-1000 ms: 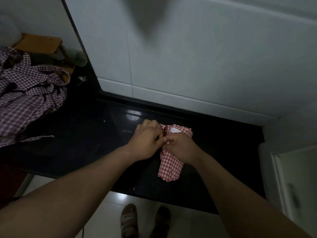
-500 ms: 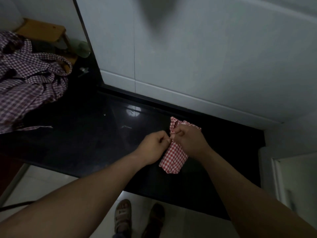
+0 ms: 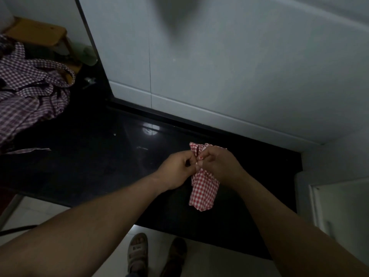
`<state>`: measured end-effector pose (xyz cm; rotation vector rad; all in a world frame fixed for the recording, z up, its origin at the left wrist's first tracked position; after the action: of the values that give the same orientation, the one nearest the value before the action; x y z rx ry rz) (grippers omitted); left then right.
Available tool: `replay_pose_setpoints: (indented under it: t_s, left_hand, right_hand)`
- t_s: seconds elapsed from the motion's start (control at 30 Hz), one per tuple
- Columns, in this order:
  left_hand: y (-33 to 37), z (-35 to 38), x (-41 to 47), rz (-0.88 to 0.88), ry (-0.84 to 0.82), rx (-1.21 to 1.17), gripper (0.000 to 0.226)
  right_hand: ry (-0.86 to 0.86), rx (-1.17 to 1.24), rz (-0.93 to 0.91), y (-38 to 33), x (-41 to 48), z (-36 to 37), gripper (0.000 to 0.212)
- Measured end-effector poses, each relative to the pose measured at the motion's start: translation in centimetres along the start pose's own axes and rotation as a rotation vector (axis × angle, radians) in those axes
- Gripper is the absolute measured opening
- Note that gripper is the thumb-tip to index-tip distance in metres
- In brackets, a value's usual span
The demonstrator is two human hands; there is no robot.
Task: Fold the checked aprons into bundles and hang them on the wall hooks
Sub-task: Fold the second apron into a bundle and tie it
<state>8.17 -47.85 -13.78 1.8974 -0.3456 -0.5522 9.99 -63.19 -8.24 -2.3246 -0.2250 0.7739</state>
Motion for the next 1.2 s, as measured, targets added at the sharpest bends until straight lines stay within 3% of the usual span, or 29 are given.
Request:
replay_pose_setpoints:
  t_s: [0.13, 0.4, 0.53, 0.73, 0.93, 1.07, 1.2]
  left_hand:
    - [0.2, 0.4, 0.2, 0.006, -0.01, 0.066, 0.026]
    - [1.4, 2.5, -0.1, 0.049, 0.169, 0.214, 0.003]
    - [1.0, 2.8, -0.7, 0.001, 0.252, 0.125, 0.007]
    - [-0.3, 2.2, -0.4, -0.06, -0.102, -0.111, 0.022]
    - [-0.2, 2.2, -0.1, -0.13, -0.426, -0.257, 0.015]
    - [-0.3, 2.4, -0.1, -0.139, -0.443, -0.233, 0.022]
    - [-0.2, 2.6, -0.2, -0.116, -0.42, -0.188, 0.014]
  right_hand:
    - [0.074, -0.1, -0.028, 0.1, -0.5, 0.5, 0.01]
    - [0.13, 0.1, -0.057, 1.7, -1.6, 1.7, 0.011]
    - [0.166, 0.187, -0.096, 1.6, -1.9, 1.7, 0.014]
    - [0.081, 0.284, -0.091, 2.4, -2.9, 2.1, 0.017]
    - [-0.002, 0.242, -0.077, 3.1, -3.0, 2.4, 0.015]
    - [0.0, 0.273, -0.073, 3.5, -3.3, 2.3, 0.013]
    - [0.004, 0.28, -0.053, 3.4, -3.5, 2.4, 0.01]
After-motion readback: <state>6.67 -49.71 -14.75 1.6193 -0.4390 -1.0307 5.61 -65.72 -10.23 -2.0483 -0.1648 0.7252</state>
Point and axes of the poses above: each hand's wrist, its own x-axis towards the middle knuckle, its own z-axis out of the palm, y = z × x, the point moved 5 cm from there along x, towards the middle knuckle, and after that the axes turned 12 degrees about -y, right-handed, at the moved point
